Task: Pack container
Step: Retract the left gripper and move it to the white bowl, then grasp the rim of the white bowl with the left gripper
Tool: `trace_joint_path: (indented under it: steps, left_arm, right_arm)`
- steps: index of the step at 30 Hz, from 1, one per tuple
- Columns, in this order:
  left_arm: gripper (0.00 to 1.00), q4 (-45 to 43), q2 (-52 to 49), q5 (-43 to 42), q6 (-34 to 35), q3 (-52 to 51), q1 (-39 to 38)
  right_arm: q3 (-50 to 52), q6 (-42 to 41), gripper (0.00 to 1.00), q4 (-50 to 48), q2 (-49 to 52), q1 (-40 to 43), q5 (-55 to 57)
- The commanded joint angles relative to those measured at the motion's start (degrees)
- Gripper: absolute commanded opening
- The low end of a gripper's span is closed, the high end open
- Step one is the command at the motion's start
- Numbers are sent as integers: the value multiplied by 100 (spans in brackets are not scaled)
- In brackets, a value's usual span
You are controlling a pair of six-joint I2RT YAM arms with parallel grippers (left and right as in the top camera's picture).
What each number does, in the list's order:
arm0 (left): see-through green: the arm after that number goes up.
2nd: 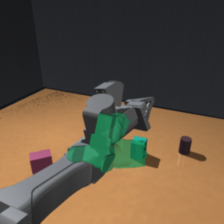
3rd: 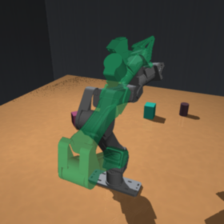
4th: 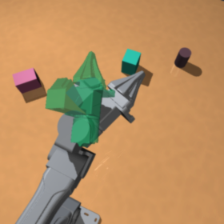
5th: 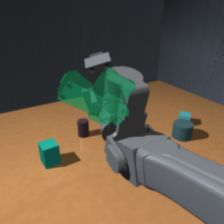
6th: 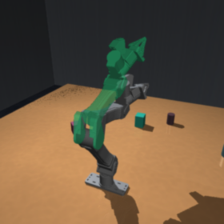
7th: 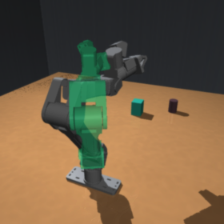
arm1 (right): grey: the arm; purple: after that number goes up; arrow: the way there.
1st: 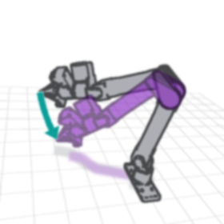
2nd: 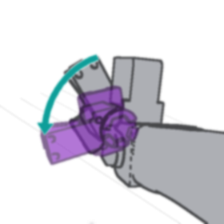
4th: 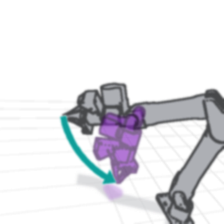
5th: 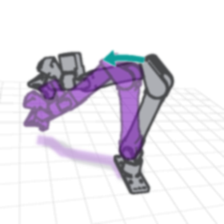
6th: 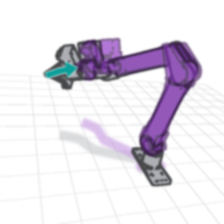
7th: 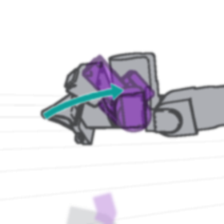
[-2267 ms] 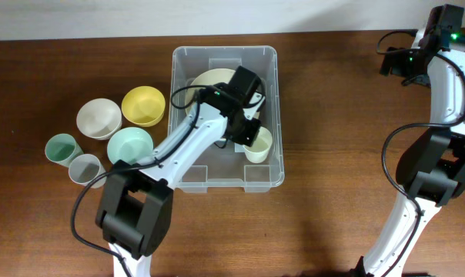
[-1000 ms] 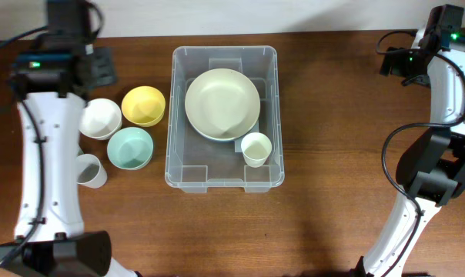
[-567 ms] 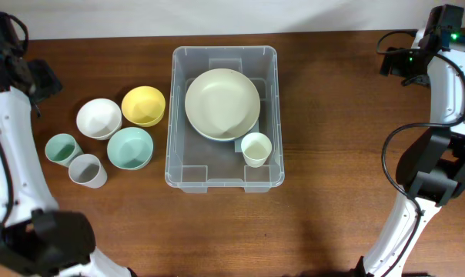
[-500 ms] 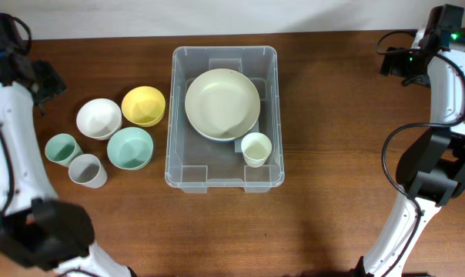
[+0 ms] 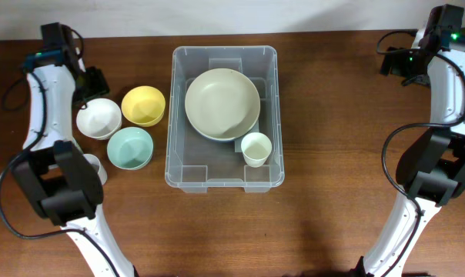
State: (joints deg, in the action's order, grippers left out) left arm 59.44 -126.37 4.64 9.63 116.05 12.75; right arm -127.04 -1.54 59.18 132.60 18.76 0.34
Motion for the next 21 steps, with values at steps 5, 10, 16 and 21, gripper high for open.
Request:
trace_joint_path:
  steps: [5, 10, 16, 21]
  left_arm:
    - [73, -452, -103, -81, -162, -46, -153]
    - [72, -455, -103, 428, -420, -46, -109]
    - [70, -413, -105, 385, -828, -52, 133]
    - [69, -457, -149, -173, -1600, -68, 402]
  right_arm:
    - [42, -68, 99, -4, -96, 0, -11]
    - [42, -68, 99, -4, -96, 0, -11]
    - [42, -68, 99, -4, -96, 0, -11]
    - [42, -68, 99, -2, -96, 0, -11]
